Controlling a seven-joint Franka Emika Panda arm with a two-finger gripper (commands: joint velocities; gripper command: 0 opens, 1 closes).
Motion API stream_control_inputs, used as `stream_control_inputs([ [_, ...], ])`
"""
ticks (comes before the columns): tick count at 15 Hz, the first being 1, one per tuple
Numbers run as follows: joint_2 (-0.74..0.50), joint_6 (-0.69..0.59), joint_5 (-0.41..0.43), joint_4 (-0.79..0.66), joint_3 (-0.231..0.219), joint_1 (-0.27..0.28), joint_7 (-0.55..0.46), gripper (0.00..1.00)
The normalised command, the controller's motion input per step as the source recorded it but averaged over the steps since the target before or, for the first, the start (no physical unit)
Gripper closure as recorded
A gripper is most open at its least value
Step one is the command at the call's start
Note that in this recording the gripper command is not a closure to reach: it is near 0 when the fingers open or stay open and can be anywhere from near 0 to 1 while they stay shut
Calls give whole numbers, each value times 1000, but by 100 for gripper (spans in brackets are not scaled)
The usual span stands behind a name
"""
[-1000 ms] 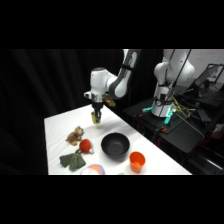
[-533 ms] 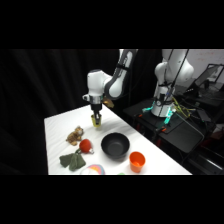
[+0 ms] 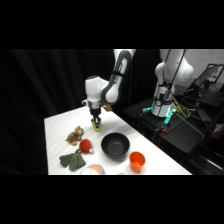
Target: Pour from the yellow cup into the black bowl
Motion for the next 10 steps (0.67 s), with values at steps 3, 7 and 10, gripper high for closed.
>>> stream_control_inputs([
  [3, -82, -135, 37, 64, 19, -13, -59, 0],
  [7, -119, -207, -36, 51, -47, 50, 16, 0],
  [10, -393, -286, -70, -79, -68, 73, 24, 0],
])
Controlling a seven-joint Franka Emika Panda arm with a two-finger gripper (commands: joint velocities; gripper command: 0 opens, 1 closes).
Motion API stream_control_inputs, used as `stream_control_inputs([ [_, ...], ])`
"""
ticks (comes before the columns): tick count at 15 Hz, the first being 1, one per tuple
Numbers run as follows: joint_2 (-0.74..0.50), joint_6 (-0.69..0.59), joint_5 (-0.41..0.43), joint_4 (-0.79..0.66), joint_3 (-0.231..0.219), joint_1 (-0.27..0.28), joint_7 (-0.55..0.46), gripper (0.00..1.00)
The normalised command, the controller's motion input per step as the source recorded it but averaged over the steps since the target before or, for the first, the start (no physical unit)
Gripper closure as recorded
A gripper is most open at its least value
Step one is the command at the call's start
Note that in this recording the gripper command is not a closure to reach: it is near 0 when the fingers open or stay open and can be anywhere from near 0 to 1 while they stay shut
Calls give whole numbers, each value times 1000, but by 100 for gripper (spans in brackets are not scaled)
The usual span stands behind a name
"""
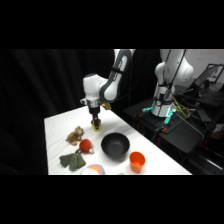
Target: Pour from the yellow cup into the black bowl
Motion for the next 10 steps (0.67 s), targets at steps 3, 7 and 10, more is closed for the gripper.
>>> stream_control_inputs([
  [3, -669, -461, -108, -165, -92, 104, 66, 0],
  [7, -708, -617, -173, -99, -112, 126, 195, 0],
  [10, -430, -323, -188, -48, -74, 122, 180, 0],
])
